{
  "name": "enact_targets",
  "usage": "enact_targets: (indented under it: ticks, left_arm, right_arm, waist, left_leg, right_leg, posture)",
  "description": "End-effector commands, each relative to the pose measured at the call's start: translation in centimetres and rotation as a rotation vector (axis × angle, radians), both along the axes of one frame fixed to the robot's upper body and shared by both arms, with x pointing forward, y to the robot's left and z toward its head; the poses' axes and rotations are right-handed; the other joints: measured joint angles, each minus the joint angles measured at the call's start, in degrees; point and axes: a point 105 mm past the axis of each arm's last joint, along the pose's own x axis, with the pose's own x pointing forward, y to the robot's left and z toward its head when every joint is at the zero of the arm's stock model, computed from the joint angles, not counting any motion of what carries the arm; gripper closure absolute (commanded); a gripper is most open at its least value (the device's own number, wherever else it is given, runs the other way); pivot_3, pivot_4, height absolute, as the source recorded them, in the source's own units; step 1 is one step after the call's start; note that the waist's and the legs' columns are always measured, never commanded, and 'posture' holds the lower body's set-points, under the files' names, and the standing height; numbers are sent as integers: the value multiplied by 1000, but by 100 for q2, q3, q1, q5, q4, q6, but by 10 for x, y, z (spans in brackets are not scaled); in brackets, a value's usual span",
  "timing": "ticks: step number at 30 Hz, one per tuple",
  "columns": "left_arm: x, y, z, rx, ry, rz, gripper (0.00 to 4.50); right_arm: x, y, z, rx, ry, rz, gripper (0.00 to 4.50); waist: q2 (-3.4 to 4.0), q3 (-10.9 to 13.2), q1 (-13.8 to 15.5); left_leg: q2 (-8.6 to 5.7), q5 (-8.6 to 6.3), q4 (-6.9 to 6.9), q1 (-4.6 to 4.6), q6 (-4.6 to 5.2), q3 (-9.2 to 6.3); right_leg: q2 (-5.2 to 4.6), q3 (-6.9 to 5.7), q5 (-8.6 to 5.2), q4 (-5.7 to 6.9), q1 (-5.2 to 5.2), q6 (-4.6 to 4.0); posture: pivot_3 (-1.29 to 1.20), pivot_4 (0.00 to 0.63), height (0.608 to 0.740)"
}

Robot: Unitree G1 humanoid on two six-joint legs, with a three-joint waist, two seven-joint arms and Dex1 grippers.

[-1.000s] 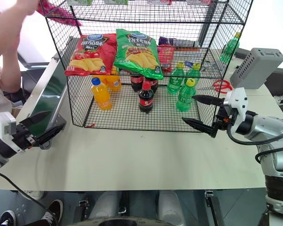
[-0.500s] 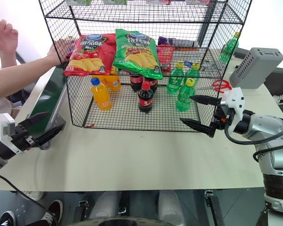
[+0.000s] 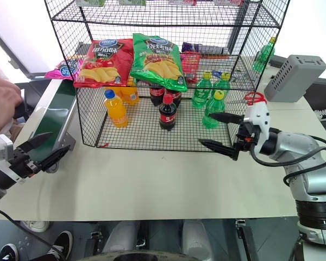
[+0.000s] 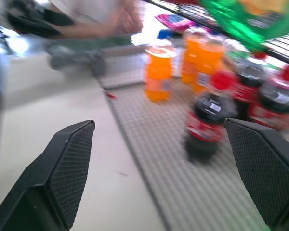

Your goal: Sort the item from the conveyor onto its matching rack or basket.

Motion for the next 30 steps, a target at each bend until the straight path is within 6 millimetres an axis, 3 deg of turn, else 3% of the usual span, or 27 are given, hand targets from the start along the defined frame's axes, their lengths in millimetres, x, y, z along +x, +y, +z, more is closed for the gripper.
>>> enact_targets:
  ticks: [1, 7, 11, 14, 17, 21, 25, 30]
  left_arm:
    - [-10, 3, 15, 30, -69, 40, 429]
    - [-29, 17, 16, 134, -92, 131, 429]
    - [-52, 30, 22, 505, -195, 211, 429]
    - [-60, 31, 24, 644, -251, 199, 429]
    - [-80, 53, 15, 954, -229, 258, 429]
    - [-98, 73, 5, 1155, -223, 277, 429]
    - [-108, 88, -7, 1227, -205, 261, 429]
    - [-104, 98, -22, 1231, -196, 249, 429]
  right_arm:
    - [-16, 25, 5, 8, 15, 157, 39]
    - [-11, 50, 5, 54, 42, 233, 39]
    - [0, 61, 6, 75, 25, 242, 39]
    - [4, 65, 7, 79, -2, 238, 39]
    - [0, 77, -6, 61, 41, 297, 39]
    - [2, 78, -26, -68, -24, 324, 39]
    - [1, 86, -20, -42, -57, 333, 39]
    - [-5, 90, -26, -27, -26, 344, 39]
  waist:
    - [0, 0, 6]
    - [0, 0, -2]
    - [-1, -1, -3]
    - [-1, -1, 21]
    - [1, -3, -12]
    - [-1, -4, -24]
    - [-1, -4, -18]
    - [-2, -5, -22]
  left_leg:
    - [1, 0, -1, 0, 0, -1]
    - [-2, -1, -2, -2, -2, 0]
    - [-3, -2, -8, -8, -4, 1]
    - [-4, -3, -20, -15, -4, 2]
    - [-4, -4, -33, -19, -4, 3]
    - [-4, -7, -57, -20, 2, 20]
    - [-6, -7, -73, -19, 4, 34]
    - [-4, -7, -83, -18, 2, 35]
  right_leg:
    - [-2, 0, 0, -1, 0, 0]
    - [-14, -1, -1, -3, -4, -7]
    - [-19, -1, -2, -17, -9, -11]
    - [-21, -2, 2, -39, -12, -18]
    - [-26, -7, 7, -63, -10, -26]
    - [-31, -10, 15, -90, -17, -38]
    - [-44, -21, 16, -90, -27, -37]
    - [-74, -70, 17, -86, -35, -38]
  posture:
    - [0, 150, 740]
    - [0, 150, 740]
    - [0, 150, 740]
    - [0, 150, 740]
    - [0, 150, 740]
    - [0, 150, 740]
    - [0, 150, 740]
    - [0, 150, 740]
